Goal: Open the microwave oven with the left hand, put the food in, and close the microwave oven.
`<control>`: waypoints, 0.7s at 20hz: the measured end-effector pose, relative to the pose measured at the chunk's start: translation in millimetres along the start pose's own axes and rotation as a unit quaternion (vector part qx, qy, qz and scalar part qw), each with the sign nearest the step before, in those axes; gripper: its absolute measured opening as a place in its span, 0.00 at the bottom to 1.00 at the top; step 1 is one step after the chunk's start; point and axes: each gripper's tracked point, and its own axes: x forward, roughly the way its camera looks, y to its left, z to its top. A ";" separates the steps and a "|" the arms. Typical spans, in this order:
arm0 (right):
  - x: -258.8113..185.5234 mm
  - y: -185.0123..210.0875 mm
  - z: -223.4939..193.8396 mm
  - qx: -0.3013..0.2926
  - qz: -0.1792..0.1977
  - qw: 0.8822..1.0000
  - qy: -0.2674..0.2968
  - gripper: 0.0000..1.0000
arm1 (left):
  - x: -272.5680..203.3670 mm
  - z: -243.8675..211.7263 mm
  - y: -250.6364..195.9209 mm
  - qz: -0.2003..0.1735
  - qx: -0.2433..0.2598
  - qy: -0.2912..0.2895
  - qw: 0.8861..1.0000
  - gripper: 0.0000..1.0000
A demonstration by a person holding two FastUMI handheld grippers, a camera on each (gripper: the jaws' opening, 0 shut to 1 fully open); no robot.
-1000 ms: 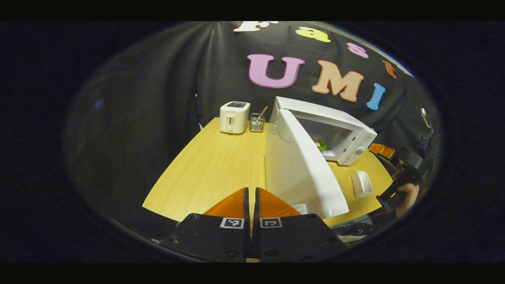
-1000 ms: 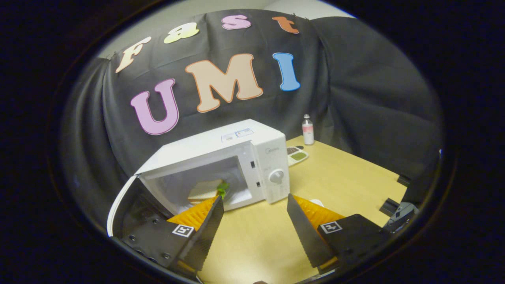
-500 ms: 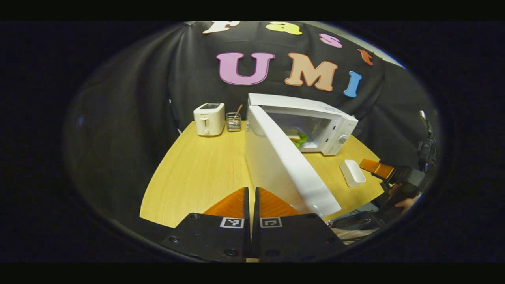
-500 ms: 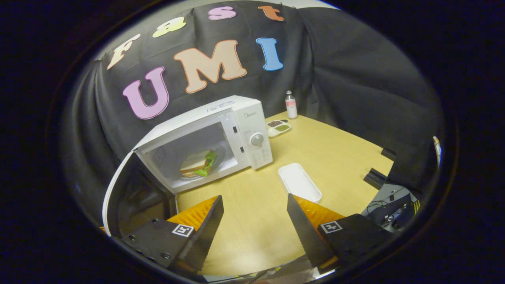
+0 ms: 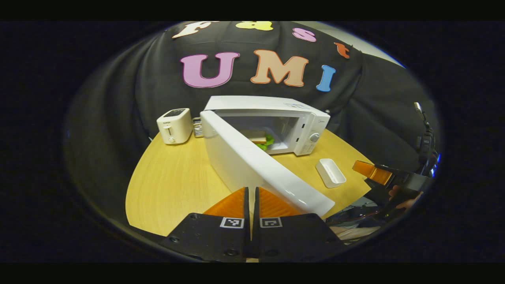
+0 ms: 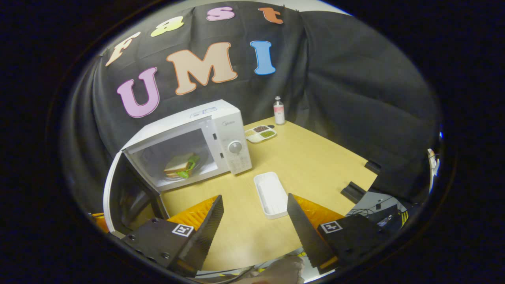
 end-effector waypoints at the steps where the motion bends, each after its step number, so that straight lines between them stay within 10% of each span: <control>1: 1.9 -7.3 7.0 -0.002 -0.003 1.000 -0.003 1.00 | 5.8 4.0 -7.5 0.001 0.011 -0.001 1.000 0.01; 14: 37.7 -59.5 72.4 -0.019 0.012 0.999 -0.046 0.92 | 88.6 56.7 -92.4 -0.007 0.048 -0.026 0.998 0.01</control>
